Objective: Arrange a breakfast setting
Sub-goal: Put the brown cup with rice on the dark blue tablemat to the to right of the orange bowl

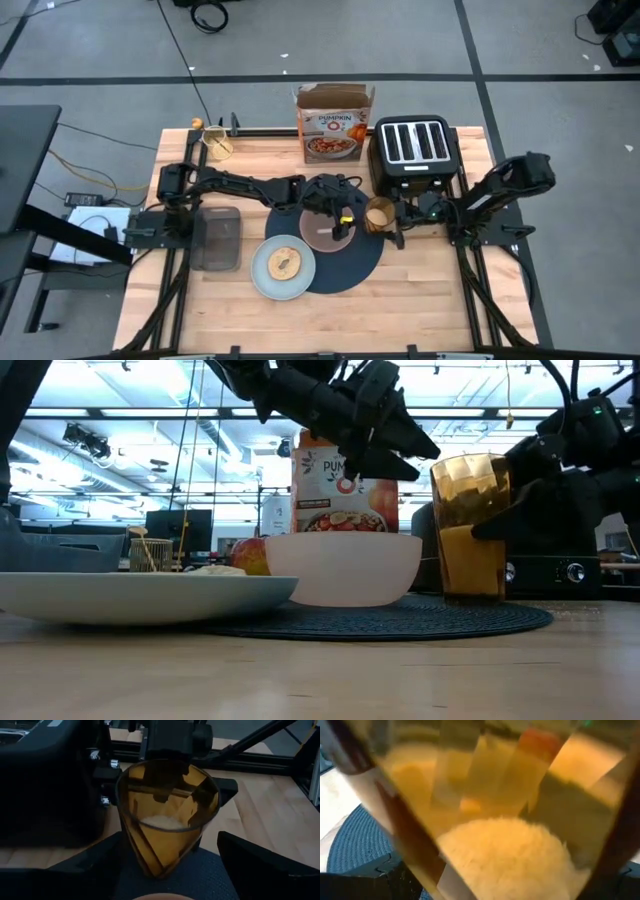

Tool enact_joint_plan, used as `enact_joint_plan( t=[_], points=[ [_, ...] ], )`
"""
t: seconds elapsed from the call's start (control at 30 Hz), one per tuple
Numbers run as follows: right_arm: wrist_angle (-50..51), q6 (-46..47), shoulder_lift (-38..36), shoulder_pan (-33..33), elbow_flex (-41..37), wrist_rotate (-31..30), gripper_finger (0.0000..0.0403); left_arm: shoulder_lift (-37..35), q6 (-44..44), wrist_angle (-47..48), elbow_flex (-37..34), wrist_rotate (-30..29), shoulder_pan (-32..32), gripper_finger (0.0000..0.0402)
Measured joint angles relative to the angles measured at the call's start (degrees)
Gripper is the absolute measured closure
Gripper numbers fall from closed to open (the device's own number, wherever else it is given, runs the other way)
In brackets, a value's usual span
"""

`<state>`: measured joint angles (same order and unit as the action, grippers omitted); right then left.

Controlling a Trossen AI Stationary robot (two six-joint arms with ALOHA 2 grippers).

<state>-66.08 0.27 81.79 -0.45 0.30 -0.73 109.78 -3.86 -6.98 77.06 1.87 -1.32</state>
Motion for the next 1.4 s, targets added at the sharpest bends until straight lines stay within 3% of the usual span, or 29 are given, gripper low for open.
enact_joint_plan(
  t=[0.37, 0.57, 0.7, 0.97, 1.1, 1.4],
  points=[
    [20.7, -1.3, -6.6, 0.0, 7.5, 0.6, 0.0018, 0.0, -1.0, 1.4, -0.1, -0.9, 1.3, 0.0086],
    [21.1, -2.4, -6.5, 0.0, 8.2, 0.3, 0.0036, 0.0, -1.5, 2.8, -0.1, -1.1, 1.8, 0.0086],
    [21.1, -1.4, -6.6, 0.0, 8.2, -1.0, 0.0014, 0.0, -1.6, 2.9, -0.1, -1.1, 1.9, 0.0086],
    [26.7, 2.8, -10.3, -0.1, 8.3, 3.1, 0.0008, 0.0, -1.9, 3.1, -0.1, -1.0, 2.0, 0.0086],
    [29.0, 2.3, -12.7, -0.1, 8.3, 1.6, 0.0015, 0.0, -2.7, 3.2, -0.1, -1.0, 2.0, 0.0086],
    [23.3, 0.0, -12.9, -0.2, 8.3, -0.8, 0.0032, -0.3, -3.0, 3.7, -0.1, -1.1, 2.0, 0.0086]
  ],
)
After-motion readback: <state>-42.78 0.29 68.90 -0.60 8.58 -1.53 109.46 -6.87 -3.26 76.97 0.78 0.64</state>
